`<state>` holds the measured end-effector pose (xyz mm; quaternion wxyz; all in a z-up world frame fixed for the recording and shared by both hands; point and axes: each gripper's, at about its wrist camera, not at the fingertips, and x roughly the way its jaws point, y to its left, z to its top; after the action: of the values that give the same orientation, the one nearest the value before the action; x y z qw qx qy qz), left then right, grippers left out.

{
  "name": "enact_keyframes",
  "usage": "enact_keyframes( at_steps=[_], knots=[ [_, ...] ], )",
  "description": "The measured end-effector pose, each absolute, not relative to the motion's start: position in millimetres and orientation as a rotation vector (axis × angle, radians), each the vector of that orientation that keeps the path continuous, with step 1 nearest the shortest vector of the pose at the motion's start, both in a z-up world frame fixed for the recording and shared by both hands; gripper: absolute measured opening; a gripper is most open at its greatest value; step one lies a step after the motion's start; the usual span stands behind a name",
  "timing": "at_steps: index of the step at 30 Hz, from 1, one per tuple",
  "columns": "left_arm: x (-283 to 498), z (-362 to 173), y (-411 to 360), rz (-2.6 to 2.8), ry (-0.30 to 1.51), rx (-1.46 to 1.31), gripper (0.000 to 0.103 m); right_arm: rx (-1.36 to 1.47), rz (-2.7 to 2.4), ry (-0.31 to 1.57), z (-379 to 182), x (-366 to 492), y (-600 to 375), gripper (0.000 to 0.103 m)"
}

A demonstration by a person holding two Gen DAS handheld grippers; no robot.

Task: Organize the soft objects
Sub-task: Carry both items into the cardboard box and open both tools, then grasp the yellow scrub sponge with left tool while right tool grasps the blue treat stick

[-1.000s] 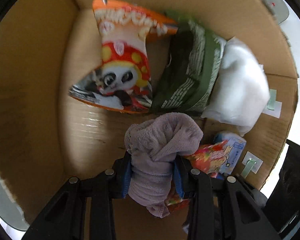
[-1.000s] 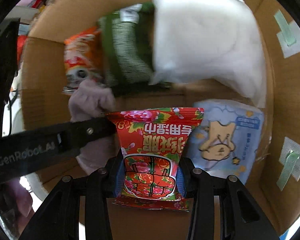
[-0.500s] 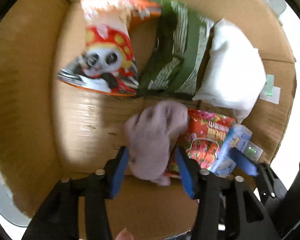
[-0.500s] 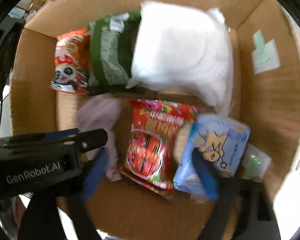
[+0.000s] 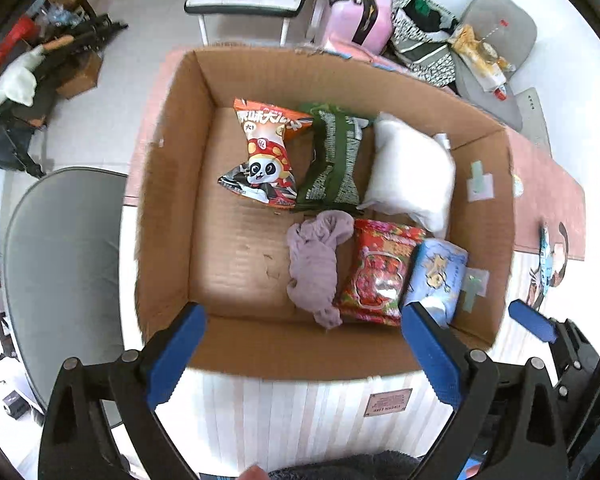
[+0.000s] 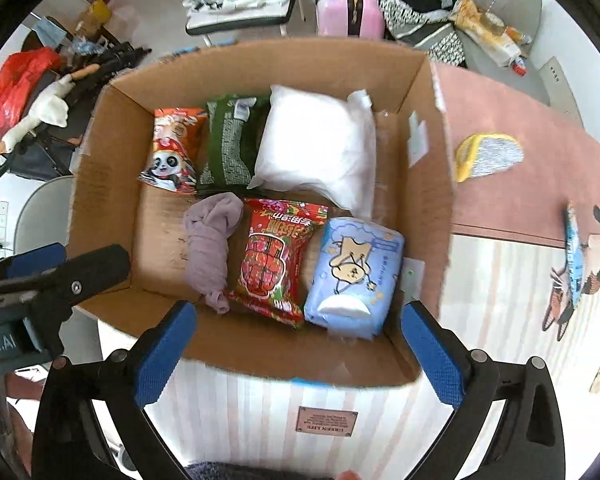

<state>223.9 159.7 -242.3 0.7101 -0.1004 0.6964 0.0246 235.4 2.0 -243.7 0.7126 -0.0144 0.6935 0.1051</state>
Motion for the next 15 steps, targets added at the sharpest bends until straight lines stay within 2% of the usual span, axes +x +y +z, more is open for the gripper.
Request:
enact_keyframes(
  at_steps=[15],
  knots=[
    [178.3, -172.1, 122.7, 0.124, 1.365, -0.156, 0.1, 0.062, 0.305, 1.427, -173.2, 185.8, -37.8, 0.103]
  ],
)
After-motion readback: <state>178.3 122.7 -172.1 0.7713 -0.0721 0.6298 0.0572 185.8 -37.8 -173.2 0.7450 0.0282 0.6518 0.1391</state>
